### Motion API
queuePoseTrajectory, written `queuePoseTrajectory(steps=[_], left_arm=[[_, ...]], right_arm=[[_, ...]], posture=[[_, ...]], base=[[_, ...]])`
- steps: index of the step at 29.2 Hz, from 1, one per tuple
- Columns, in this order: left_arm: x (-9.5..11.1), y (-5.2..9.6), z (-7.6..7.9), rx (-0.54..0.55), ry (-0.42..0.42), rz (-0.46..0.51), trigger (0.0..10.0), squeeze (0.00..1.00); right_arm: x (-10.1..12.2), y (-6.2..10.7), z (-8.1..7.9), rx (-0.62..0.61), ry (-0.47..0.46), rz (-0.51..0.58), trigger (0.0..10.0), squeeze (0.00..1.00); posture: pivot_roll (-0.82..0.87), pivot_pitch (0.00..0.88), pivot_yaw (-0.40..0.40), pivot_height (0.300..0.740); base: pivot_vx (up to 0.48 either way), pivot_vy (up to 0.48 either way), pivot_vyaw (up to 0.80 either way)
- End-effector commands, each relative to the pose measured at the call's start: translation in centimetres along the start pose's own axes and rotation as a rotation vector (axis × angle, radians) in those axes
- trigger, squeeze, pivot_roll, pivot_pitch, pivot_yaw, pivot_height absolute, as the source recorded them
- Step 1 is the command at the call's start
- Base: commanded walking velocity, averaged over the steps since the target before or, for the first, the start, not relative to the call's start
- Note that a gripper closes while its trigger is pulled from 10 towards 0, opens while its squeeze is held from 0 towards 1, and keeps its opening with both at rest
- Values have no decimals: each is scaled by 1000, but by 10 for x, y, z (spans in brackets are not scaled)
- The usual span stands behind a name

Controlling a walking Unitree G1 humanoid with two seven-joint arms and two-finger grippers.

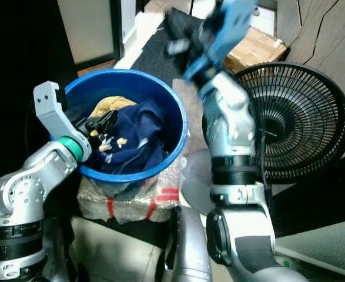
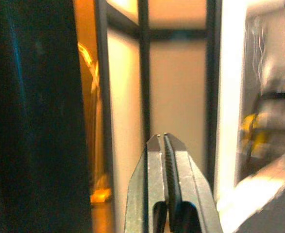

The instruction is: Clothes washing

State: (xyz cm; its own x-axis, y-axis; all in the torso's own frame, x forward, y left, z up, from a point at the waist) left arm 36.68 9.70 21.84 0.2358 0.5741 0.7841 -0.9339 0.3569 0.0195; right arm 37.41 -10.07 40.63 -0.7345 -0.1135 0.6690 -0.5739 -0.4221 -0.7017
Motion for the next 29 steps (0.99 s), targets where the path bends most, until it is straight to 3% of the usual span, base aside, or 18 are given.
queuePoseTrajectory(steps=[1, 3, 4, 6, 7, 8, 9, 10, 11, 12, 13, 18, 21, 22, 23, 24, 27, 29], left_arm=[[-4, 2, -1, 8, -16, -6, 10000, 0], [-3, 3, 0, 5, -23, -4, 10000, 0], [-3, 2, 1, 3, -29, -4, 10000, 0], [-3, 2, 1, 3, -29, -4, 10000, 0], [-4, 1, 2, -1, -31, -8, 10000, 0], [-5, 0, 2, -2, -31, -10, 10000, 0], [-5, 0, 2, -2, -31, -10, 10000, 0], [-6, 0, 2, -2, -31, -11, 10000, 0], [-6, -1, 3, -3, -31, -11, 10000, 0], [-6, -1, 3, -3, -30, -11, 10000, 0], [-6, 0, 3, -1, -31, -9, 10000, 0], [-5, 1, 1, 3, -31, -7, 10000, 0], [-6, 2, -1, 12, -29, -7, 10000, 0], [-6, 2, -1, 12, -29, -7, 10000, 0], [-6, 3, -1, 15, -29, -7, 10000, 0], [-6, 3, -1, 15, -29, -7, 10000, 0], [-7, 3, -1, 17, -26, -6, 10000, 0], [-8, 3, -1, 18, -23, -6, 10000, 0]], right_arm=[[2, 3, 1, -9, 52, 2, 10000, 0], [-2, 8, -1, 3, 64, -18, 10000, 0], [-22, 17, -4, 20, 41, -94, 10000, 0], [-22, 17, -4, 20, 41, -94, 10000, 0], [-80, 46, -7, 11, 25, -309, 10000, 0], [-108, 60, -6, -10, 30, -419, 10000, 0], [-108, 60, -6, -10, 30, -419, 10000, 0], [-124, 68, -5, -25, 37, -483, 10000, 0], [-135, 74, -3, -45, 41, -531, 10000, 118], [-141, 76, -2, -57, 42, -556, 10000, 118], [-147, 78, -1, -72, 50, -580, 10000, 1000], [-153, 78, -2, -88, 69, -597, 10000, 1000], [-147, 63, -24, -30, 28, -530, 10000, 1000], [-147, 63, -24, -30, 28, -530, 10000, 1000], [-141, 55, -39, 25, 1, -487, 10000, 1000], [-141, 55, -39, 25, 1, -487, 10000, 1000], [-133, 48, -99, 273, -96, -434, 10000, 1000], [-153, 69, -127, 416, -123, -545, 10000, 1000]], posture=[[73, 150, -54, 371], [72, 151, -54, 371], [70, 152, -53, 371], [70, 152, -53, 371], [71, 147, -54, 371], [73, 146, -56, 371], [73, 146, -56, 371], [73, 146, -56, 371], [78, 145, -59, 371], [78, 145, -59, 371], [85, 145, -62, 371], [91, 146, -64, 371], [96, 148, -67, 371], [96, 148, -67, 371], [98, 149, -69, 371], [98, 149, -69, 371], [94, 150, -74, 371], [94, 151, -77, 371]], base=[[0, 0, 0], [0, 0, 0], [0, 0, 0], [0, 0, 0], [0, 0, 0], [0, 0, 0], [0, 0, 0], [0, 0, 0], [0, 0, 0], [0, 0, 0], [0, 0, 0], [0, 0, 0], [0, 0, 0], [0, 0, 0], [0, 0, 0], [0, 0, 0], [0, 0, 0], [0, 0, 0]])
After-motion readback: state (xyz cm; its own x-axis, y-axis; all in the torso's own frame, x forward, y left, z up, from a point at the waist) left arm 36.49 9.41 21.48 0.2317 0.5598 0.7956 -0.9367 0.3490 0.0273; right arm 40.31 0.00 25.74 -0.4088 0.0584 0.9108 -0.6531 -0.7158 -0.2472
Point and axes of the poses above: a point about 5 cm out from each wrist's last joint towards the gripper, its own y axis pointing back from the gripper into the wrist, its own x axis along the axis of the wrist's last joint, z = x × y, the point moved 5 cm from there along -y, pointing out of the wrist towards the gripper, and after that the axes turned 11 degrees about y, right-handed, at the moved point
